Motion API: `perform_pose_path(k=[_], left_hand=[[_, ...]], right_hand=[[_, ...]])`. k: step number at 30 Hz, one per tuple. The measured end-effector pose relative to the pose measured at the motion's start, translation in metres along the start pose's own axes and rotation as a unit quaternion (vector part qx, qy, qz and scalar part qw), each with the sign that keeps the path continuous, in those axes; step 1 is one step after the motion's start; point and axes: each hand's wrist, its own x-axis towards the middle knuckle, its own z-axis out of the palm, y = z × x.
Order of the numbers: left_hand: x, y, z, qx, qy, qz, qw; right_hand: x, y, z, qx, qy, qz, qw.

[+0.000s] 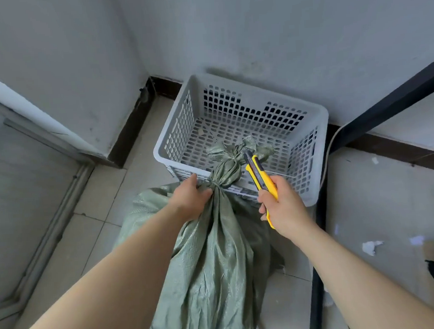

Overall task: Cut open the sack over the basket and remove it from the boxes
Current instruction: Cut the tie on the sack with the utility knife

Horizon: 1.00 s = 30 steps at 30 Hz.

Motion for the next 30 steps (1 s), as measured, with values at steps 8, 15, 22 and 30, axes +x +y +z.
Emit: perform_pose_path(k=[8,15,22,30], left_hand=[[0.02,-0.018,0.027,-0.024,-0.018,-0.035,0.999],[-0.001,-0.028,0.024,-0.289,0.043,-0.027,0.956],[-0.023,-0.026,0.005,-0.333,0.027,-0.071,0.94],[-0.037,-0.026,-0.01,-0.328,0.043,-0.082,0.94]], right_hand=[[0.007,0.008,0.005,-0.03,0.032,-0.005,0.999],[-0.003,-0.007,-0.006,-0.048,0.04,-0.012,0.998],[-0.019,-0.02,-0.017,-0.047,0.02,-0.034,0.998],[-0.031,-0.023,-0.02,-0.093,-0.031,-0.086,0.991]])
